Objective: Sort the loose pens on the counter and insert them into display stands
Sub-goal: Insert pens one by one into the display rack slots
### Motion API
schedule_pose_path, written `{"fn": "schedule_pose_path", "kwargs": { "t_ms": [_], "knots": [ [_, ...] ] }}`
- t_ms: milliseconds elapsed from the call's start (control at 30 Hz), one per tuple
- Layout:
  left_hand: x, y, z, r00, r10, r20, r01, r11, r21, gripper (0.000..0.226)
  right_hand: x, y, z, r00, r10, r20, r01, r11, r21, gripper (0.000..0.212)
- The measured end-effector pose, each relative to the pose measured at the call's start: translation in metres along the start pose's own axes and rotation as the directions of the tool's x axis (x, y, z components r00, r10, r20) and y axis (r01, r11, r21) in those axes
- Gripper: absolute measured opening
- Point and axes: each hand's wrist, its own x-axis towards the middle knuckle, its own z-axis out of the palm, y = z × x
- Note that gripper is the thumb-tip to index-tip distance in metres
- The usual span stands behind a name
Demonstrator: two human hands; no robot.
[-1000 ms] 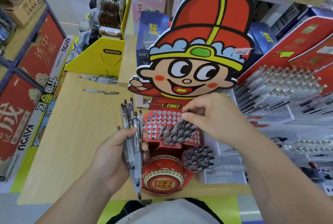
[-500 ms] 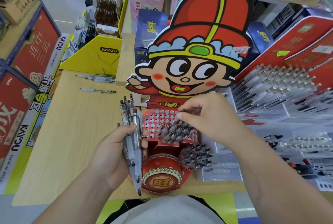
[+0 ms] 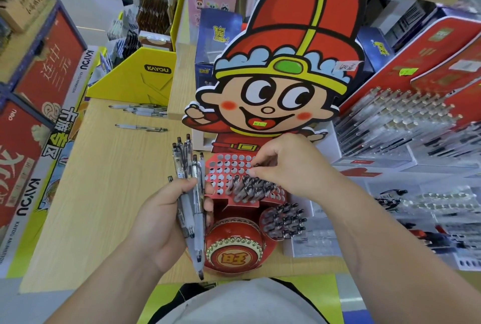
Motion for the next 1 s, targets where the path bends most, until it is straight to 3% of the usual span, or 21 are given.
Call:
{"fn": "schedule_pose_path", "kwargs": {
  "t_ms": [300, 400, 533, 700, 867, 1000],
  "knots": [
    [-0.005, 0.001, -0.002, 1.000, -0.014, 0.000, 0.014, 0.999, 0.052, 0.020, -0.004, 0.007, -0.007, 0.995, -0.009, 0.095, 0.002, 0.998, 0.069, 0.020],
    [-0.009, 0.002, 0.000, 0.999, -0.011, 0.038, 0.007, 0.996, 0.094, 0.020, -0.011, 0.005, -0.014, 1.000, -0.006, -0.001, 0.007, 0.994, 0.112, 0.024],
    [-0.013, 0.004, 0.002, 0.990, 0.020, 0.139, -0.038, 0.992, 0.123, 0.019, -0.022, -0.018, -0.015, 0.983, -0.002, -0.186, 0.058, 0.954, 0.296, 0.010],
    [-0.020, 0.007, 0.008, 0.979, 0.061, 0.192, -0.096, 0.978, 0.182, 0.028, -0.034, -0.048, 0.001, 0.997, 0.024, -0.073, 0.016, 0.864, 0.503, 0.019],
    [-0.025, 0.008, 0.012, 0.975, 0.092, 0.204, -0.136, 0.968, 0.210, 0.035, -0.037, -0.052, 0.013, 0.997, 0.080, -0.009, -0.057, 0.782, 0.621, 0.014],
    [-0.028, 0.009, 0.009, 0.979, 0.084, 0.186, -0.117, 0.978, 0.172, 0.034, -0.042, -0.054, 0.007, 0.989, 0.147, -0.032, -0.084, 0.712, 0.697, 0.012]
  ]
}}
